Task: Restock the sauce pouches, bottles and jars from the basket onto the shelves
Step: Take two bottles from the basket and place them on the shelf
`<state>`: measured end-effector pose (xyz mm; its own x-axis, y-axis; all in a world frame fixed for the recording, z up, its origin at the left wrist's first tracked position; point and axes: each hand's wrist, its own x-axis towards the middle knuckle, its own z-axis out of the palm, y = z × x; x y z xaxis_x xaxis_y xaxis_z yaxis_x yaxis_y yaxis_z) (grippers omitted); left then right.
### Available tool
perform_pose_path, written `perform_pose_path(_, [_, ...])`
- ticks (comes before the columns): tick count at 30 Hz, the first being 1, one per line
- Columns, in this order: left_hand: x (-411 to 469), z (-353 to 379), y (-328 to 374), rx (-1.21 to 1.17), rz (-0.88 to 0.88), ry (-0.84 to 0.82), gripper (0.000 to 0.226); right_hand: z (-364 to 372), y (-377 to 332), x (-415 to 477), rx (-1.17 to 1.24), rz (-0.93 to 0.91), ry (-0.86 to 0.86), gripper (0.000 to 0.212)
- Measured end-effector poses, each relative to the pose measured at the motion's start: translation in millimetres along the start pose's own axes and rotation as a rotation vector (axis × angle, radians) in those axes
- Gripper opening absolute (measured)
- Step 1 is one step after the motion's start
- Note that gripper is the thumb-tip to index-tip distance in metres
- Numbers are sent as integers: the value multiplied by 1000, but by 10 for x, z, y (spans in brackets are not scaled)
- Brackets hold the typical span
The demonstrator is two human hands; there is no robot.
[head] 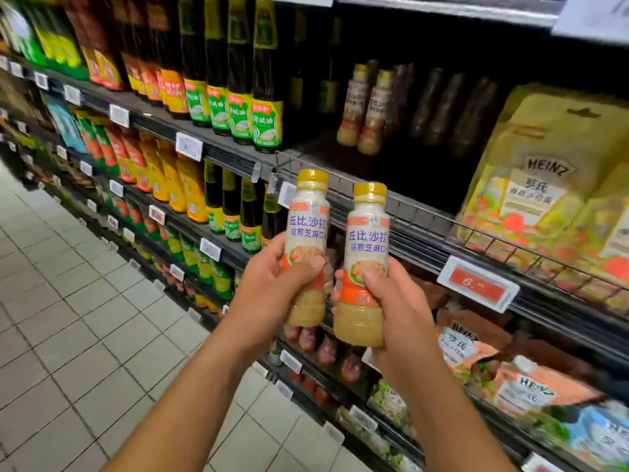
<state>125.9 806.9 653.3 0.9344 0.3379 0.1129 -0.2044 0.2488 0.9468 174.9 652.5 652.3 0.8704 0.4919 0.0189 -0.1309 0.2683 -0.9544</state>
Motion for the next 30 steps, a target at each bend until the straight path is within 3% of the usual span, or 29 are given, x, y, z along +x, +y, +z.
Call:
perform_pose_path(3, [309, 32, 53, 3, 25, -13, 31, -57, -89, 263, 53, -31, 14, 31])
perform_pose_path(12, [1028, -23, 176, -11, 31, -111, 28, -35, -376, 790, 75, -152, 119, 36])
perform_pose_path(16, [1385, -53, 282, 3, 50, -192, 28, 48, -486, 1011, 13, -230, 197, 51])
perform_pose_path(21, [1908, -97, 487, 42, 50, -329, 29, 197, -677, 1330, -49, -353, 339, 36])
perform_pose_path(26, [2489, -89, 592, 191, 60, -462, 56, 233, -906, 1632, -207, -407, 482, 40])
perform_pose_path(30, [2817, -51, 592, 282, 139, -595, 45, 95, -934, 1800, -351, -432, 597, 40])
